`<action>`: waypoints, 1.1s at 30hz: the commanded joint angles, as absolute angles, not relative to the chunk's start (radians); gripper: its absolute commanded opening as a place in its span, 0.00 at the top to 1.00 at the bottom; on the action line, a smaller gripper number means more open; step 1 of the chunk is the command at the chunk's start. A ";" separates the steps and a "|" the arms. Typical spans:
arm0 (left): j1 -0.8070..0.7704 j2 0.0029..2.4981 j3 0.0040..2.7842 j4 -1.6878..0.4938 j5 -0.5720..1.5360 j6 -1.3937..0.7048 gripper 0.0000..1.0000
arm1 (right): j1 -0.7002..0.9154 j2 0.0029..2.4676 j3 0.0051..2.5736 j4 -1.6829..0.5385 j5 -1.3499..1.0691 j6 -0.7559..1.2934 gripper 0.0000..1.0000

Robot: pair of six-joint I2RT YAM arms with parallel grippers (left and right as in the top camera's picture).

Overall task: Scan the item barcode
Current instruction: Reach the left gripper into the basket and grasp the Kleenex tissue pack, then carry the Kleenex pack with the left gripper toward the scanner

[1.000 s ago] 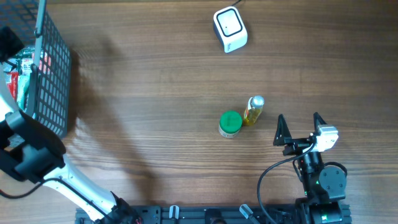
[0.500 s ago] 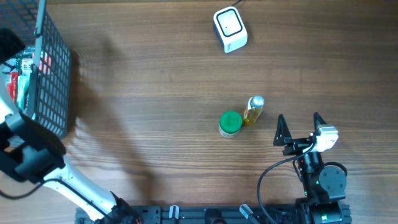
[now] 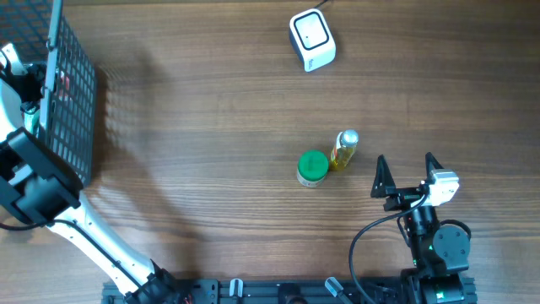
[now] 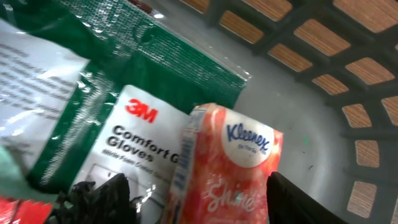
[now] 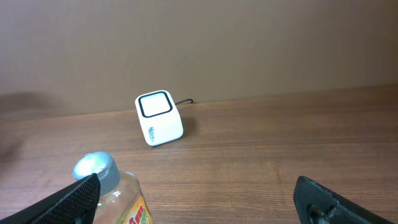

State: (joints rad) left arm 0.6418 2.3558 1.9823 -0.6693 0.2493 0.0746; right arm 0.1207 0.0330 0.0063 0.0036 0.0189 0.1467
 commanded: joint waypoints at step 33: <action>0.530 1.557 1.975 -1.036 0.149 -0.326 0.96 | 0.117 0.034 0.005 0.007 0.005 0.160 0.00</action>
